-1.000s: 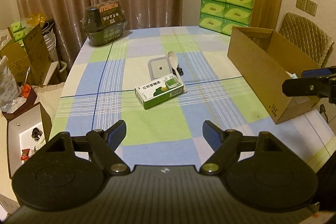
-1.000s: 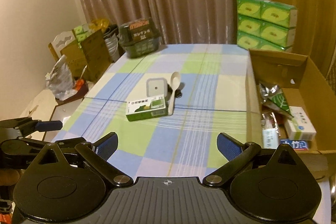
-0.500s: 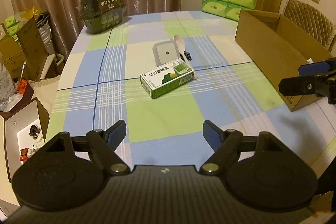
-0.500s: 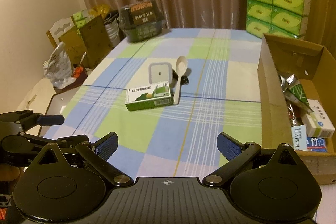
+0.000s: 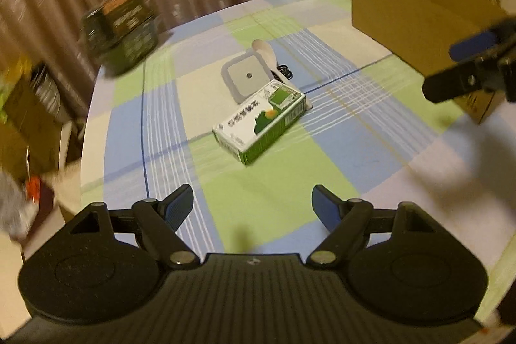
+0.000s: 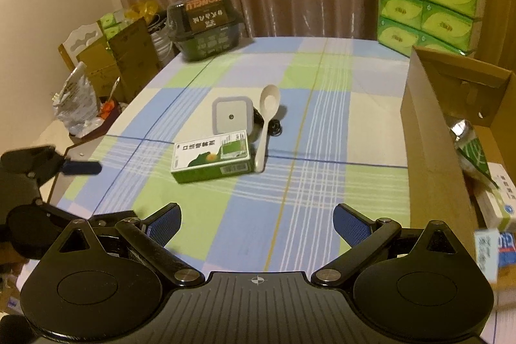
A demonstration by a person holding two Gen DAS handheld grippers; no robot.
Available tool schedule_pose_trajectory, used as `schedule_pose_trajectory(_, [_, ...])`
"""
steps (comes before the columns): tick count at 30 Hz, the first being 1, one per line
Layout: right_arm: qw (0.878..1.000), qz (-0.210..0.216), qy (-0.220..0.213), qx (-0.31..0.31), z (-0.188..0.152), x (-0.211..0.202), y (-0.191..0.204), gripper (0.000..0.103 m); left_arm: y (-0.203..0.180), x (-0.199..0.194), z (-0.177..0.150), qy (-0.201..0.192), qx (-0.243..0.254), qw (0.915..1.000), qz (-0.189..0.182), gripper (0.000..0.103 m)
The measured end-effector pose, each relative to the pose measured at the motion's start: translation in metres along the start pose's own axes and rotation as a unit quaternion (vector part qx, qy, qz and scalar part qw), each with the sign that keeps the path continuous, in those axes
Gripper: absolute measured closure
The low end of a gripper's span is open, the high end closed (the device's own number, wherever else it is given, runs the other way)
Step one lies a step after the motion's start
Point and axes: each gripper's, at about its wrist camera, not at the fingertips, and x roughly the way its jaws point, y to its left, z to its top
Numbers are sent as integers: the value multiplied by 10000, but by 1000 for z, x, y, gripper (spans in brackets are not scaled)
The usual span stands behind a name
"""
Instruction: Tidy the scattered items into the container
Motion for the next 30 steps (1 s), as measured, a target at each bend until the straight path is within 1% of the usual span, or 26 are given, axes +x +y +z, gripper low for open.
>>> schedule_pose_trajectory(3, [10000,-19,34,-15,6,13,-4,5,6,18,12,-54,305,9993,-201,25])
schedule_pose_trajectory(7, [10000,-9,72,-13,13,32,-8,5,9,43,27,-116,791,9955,-501,23])
schedule_pose_trajectory(10, [9999,-13,122,11,17,45,-12,5,15,66,36,-63,1054,9929,-544,22])
schedule_pose_trajectory(14, [9995,-57,259,-194,19,64,-15,5,23,93,47,14,1245,9898,-695,22])
schedule_pose_trajectory(21, [9989,-156,353,-277,29,91,-24,5,26,129,56,149,1445,9822,-1189,22])
schedule_pose_trajectory(22, [9988,-165,359,-277,30,94,-25,5,26,132,57,174,1414,9819,-1251,25])
schedule_pose_trajectory(23, [9988,-174,367,-273,32,96,-26,5,27,136,58,207,1318,9822,-1326,26])
schedule_pose_trajectory(24, [9988,-181,372,-268,33,99,-26,5,28,138,59,228,1221,9832,-1339,33])
schedule_pose_trajectory(25, [9988,-185,377,-261,34,102,-26,5,29,140,59,251,1133,9842,-1339,43])
schedule_pose_trajectory(28, [9988,-192,383,-232,39,108,-24,5,30,135,57,302,959,9858,-1344,46])
schedule_pose_trajectory(30, [9989,-207,371,-217,42,113,-21,5,30,128,52,369,806,9885,-1223,48])
